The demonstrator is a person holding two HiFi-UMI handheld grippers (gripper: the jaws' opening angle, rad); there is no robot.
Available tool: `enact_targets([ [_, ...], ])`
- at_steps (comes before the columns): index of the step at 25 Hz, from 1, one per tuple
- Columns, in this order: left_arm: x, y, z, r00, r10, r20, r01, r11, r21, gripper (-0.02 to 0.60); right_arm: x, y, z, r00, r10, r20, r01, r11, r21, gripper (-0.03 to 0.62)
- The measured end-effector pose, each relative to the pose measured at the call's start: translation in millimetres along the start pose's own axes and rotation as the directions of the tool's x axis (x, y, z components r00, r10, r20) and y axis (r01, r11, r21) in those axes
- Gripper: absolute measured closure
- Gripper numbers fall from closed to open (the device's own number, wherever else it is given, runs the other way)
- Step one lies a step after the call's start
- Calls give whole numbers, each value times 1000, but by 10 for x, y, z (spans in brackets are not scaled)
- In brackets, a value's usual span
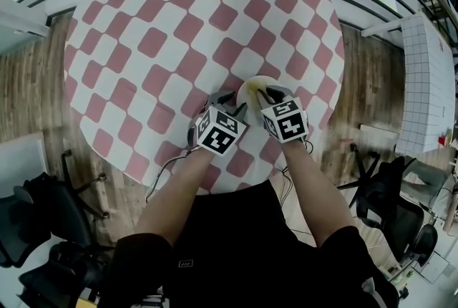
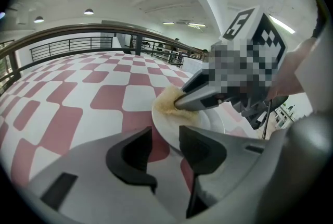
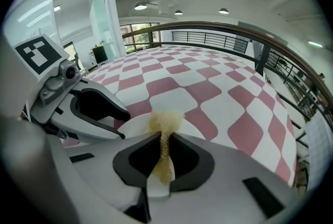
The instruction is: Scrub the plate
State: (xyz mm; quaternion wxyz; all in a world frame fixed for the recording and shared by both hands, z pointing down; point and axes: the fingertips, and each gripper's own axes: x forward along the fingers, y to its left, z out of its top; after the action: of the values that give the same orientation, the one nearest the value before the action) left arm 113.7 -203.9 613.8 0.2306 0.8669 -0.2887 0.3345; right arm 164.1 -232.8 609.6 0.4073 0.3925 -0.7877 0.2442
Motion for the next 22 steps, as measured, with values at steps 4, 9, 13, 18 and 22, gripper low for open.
enact_targets([
  [4,-1,-4,-5,1000,-1,-1,1,1000,0,416,-67,-222,-76,999,-36,1,36,998,44,542],
  [9,-1,-3,-5,1000,1,0,-1,1000,1,416,-176,-412,-186,997,-73,14,71,993,98,542],
  [13,-3,0,5,1000,0,4,0,1000,4,416,-303,-553,-275,993,-111,26,106,983,152,542],
  [18,-1,-4,-7,1000,-3,0,3,1000,-1,416,-548,-870,-420,980,-194,45,178,954,242,542],
  [22,-3,9,5,1000,1,4,-1,1000,3,416,-598,-498,-193,986,-81,147,43,968,246,542],
])
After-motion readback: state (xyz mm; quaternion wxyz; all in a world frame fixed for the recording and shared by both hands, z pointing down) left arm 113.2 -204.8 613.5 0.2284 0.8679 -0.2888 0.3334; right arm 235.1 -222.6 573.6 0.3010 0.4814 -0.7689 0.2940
